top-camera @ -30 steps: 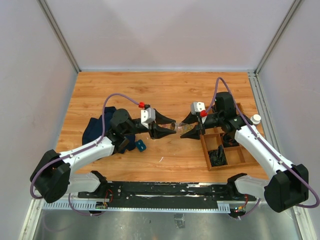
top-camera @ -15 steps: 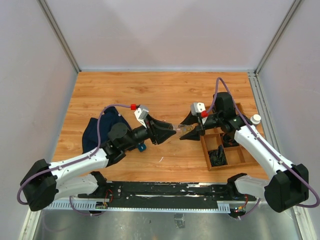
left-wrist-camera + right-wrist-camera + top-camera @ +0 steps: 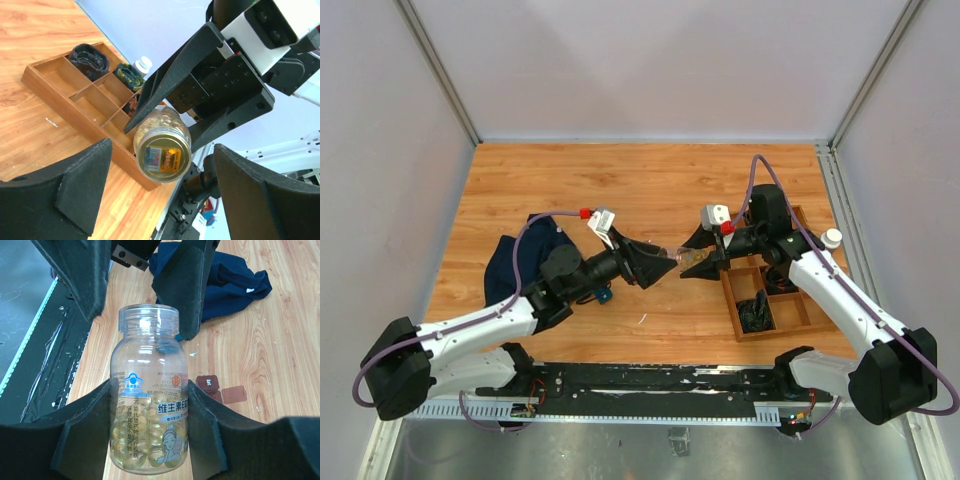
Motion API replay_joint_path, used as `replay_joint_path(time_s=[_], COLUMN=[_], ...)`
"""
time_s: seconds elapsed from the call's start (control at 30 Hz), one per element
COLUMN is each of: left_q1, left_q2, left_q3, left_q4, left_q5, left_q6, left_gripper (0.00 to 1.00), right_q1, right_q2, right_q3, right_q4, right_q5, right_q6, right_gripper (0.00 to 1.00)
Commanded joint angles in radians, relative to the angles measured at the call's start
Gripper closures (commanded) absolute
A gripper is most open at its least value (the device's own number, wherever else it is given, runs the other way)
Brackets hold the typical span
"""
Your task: Sort the pills into containers
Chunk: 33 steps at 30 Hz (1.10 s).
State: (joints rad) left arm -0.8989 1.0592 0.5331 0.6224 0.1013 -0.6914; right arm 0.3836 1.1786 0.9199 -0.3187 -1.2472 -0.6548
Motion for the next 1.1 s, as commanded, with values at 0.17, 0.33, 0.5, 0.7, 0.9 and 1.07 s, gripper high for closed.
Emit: replay_joint_path(time_s=[0.17, 0.33, 0.5, 0.7, 0.9, 1.07], left_q1=[-0.003, -0.003, -0.003, -0.002, 0.016, 0.057], left_q2=[-0.148, -0.236, -0.251, -0.185, -0.138, -0.126], left_q3=[-0.048, -0.11, -0.15, -0.133, -0.107, -0.089], left_q4=[0.011, 0.017, 0.063, 0.109, 0.137, 0.125], left_q5=[0.073, 0.135, 0.18, 0.196, 0.272, 0.351], left_q6=[0.276, 0.541, 0.761, 0.846, 0.845, 0.845], left_gripper=[0.08, 0.07, 0.01, 0.01, 0.01, 0.01], right_q1=[-0.009, -0.009, -0.009, -0.009, -0.009, -0.009], right_q2=[-0.003, -0.001, -0.003, 0.004, 0.0, 0.0], right_q3=[-0.003, -0.002, -0.004, -0.004, 0.0, -0.001], right_q4=[0.0, 0.0, 0.0, 0.0, -0.012, -0.012], right_q5=[-0.01, -0.016, -0.015, -0.017, -0.012, -0.015], right_q6=[-0.01, -0.01, -0.01, -0.014, -0.025, -0.025], right_gripper=[0.99, 0.99, 1.0, 0.99, 1.0, 1.0])
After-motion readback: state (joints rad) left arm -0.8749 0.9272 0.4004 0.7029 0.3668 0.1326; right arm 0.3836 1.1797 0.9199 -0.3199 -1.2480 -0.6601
